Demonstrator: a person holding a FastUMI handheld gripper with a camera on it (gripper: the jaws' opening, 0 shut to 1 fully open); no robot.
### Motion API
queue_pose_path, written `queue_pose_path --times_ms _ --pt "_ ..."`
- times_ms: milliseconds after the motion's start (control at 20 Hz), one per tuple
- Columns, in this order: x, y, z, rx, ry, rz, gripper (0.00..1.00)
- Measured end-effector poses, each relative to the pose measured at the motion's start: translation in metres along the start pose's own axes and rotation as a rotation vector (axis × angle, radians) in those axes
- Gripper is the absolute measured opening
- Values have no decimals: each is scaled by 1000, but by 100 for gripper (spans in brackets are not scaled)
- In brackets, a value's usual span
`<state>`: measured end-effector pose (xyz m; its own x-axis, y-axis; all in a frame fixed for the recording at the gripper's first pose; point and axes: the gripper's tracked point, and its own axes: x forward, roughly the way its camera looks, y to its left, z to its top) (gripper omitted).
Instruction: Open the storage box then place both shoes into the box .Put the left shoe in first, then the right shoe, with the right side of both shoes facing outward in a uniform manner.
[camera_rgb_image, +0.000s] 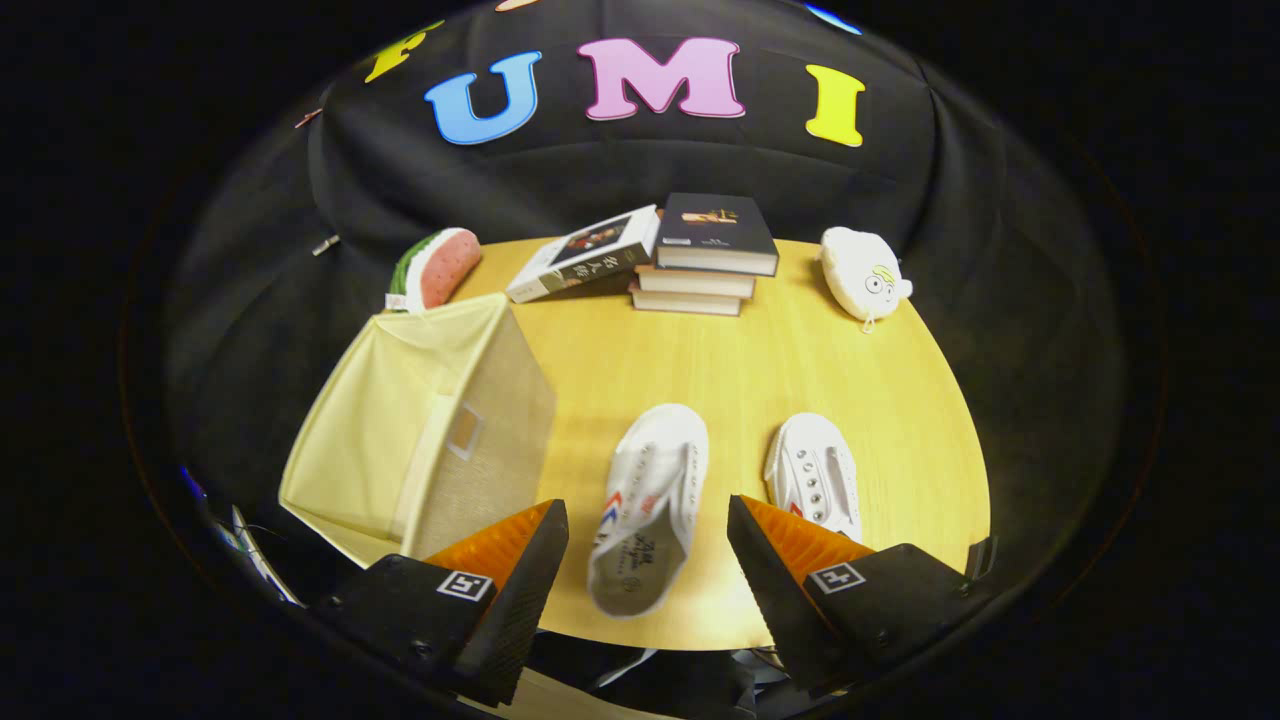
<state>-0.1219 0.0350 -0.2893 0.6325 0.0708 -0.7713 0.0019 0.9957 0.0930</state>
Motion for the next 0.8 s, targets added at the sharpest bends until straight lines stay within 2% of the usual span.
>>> queue_pose_path --times_ms 200,300,500,600,650,700,750,800 --pt "34 -22 -33 -49 59 -50 99" --pt "51 -27 -38 -55 71 -56 95" --pt "86 -29 -25 -68 20 -72 78" --pt "105 -26 -16 -43 -14 -66 63" --pt "112 -20 -14 -5 -20 -51 48" --pt "111 -29 -13 15 -27 -94 36" --pt "116 -32 -10 47 -35 -94 21" --pt "114 -26 -8 82 -33 -64 7"
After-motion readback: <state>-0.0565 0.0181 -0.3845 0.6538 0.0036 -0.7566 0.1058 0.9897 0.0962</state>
